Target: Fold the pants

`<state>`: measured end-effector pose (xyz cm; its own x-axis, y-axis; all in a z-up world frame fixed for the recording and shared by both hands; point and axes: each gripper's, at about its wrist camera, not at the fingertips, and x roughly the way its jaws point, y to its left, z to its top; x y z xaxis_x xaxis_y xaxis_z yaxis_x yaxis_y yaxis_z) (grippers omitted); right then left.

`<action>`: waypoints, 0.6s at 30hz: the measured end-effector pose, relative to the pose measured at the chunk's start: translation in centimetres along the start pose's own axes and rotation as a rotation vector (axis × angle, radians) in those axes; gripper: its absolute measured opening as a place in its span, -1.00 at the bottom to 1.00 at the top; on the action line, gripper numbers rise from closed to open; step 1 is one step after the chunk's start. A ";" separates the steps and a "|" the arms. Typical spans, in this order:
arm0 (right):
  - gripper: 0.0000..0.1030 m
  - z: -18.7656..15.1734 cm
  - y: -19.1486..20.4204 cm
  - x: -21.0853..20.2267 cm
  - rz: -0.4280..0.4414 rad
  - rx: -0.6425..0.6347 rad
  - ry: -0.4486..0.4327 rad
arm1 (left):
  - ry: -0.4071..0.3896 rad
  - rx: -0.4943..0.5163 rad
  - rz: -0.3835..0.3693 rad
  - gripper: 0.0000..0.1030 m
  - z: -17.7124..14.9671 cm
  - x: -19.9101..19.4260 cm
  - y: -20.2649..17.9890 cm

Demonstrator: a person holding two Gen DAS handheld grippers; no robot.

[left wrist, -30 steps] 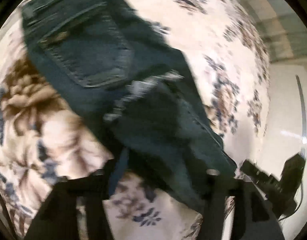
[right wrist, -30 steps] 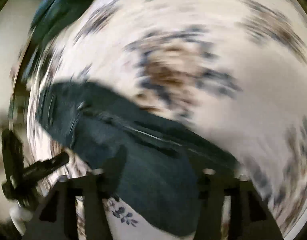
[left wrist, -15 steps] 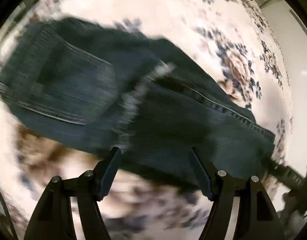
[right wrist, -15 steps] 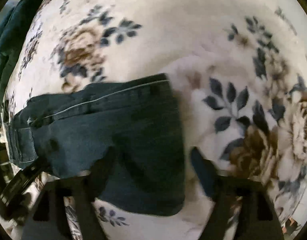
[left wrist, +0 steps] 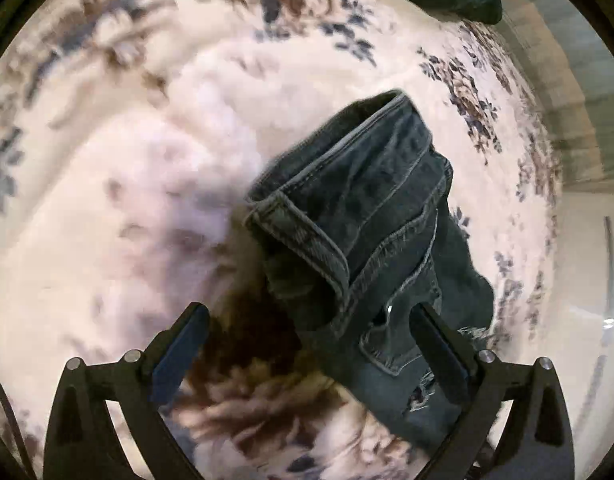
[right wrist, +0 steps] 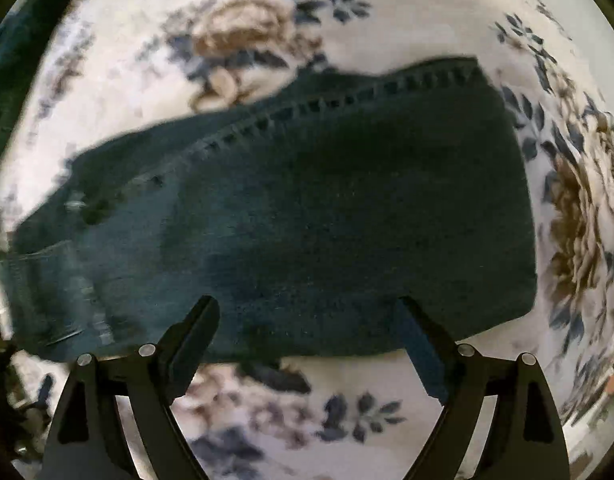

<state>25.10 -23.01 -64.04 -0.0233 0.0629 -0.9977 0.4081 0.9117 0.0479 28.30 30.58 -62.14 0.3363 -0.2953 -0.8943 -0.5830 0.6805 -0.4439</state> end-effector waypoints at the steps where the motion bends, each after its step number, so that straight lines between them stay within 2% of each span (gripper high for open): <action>1: 0.77 0.0 0.4 1.2 -0.036 -0.014 -0.001 | 0.017 -0.010 -0.015 0.97 0.0 0.8 0.0; 3: 0.83 0.1 0.9 3.0 -0.073 -0.028 0.025 | 0.058 -0.042 -0.090 0.97 -0.1 1.9 0.4; 5: 0.90 0.2 1.0 2.9 -0.060 0.002 0.020 | 0.075 -0.092 -0.165 0.97 0.0 2.3 1.0; 6: 0.90 0.2 1.0 2.7 -0.052 0.009 0.019 | 0.076 -0.144 -0.232 0.97 0.2 3.0 1.4; 9: 0.90 0.0 0.4 1.8 0.023 0.049 0.007 | 0.043 -0.310 -0.360 0.97 0.8 3.7 3.7; 11: 0.90 -0.3 -0.1 1.4 0.052 0.067 0.000 | 0.013 -0.419 -0.398 0.95 1.2 4.2 5.1; 13: 0.90 -0.5 -0.1 1.3 0.019 0.058 0.012 | -0.018 -0.456 -0.401 0.64 1.6 4.2 5.5; 14: 0.90 -0.6 0.1 1.3 -0.006 0.049 0.011 | -0.030 -0.438 -0.392 0.59 1.7 4.0 5.1; 16: 0.90 -0.7 0.4 1.3 -0.036 0.034 0.007 | -0.061 -0.359 -0.349 0.25 2.0 3.2 4.0; 17: 0.90 -0.8 0.7 1.4 -0.048 0.026 0.009 | -0.073 -0.316 -0.328 0.15 2.0 2.8 3.4; 18: 0.90 -0.9 0.7 1.4 -0.058 0.023 0.010 | -0.087 -0.266 -0.302 -0.10 2.0 2.2 2.7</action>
<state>24.51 -21.86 -65.37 -0.0560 0.0146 -0.9983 0.4262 0.9046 -0.0107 28.89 33.14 -65.18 0.5758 -0.3900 -0.7185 -0.6155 0.3716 -0.6950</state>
